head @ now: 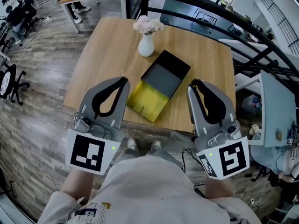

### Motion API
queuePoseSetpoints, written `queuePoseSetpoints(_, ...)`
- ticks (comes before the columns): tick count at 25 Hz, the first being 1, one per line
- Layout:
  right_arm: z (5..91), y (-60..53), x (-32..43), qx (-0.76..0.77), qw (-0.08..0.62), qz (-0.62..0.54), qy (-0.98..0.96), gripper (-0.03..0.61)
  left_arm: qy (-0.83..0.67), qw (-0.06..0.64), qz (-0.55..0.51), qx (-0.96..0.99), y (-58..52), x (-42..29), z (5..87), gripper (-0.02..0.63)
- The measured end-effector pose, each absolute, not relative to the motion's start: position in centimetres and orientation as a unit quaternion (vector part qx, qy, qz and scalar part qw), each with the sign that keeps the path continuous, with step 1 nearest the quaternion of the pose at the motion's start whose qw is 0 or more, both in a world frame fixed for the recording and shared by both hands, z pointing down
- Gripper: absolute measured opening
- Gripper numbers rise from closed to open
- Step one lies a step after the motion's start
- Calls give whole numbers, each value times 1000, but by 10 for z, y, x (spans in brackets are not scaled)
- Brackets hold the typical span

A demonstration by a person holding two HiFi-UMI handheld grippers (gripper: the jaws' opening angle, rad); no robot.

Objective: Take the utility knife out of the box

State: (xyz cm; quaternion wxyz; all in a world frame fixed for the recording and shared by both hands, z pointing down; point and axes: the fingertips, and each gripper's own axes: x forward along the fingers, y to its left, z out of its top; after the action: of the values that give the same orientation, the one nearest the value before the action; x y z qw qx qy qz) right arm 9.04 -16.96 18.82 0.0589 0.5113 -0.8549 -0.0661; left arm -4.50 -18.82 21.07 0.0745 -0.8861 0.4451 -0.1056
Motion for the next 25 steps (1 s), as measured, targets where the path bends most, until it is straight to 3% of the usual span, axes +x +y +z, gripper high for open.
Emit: queuePoseSetpoints(25,246,-165,98,523,110,-39,-844,66,427,37,-124,-895,-172,-32,250,2)
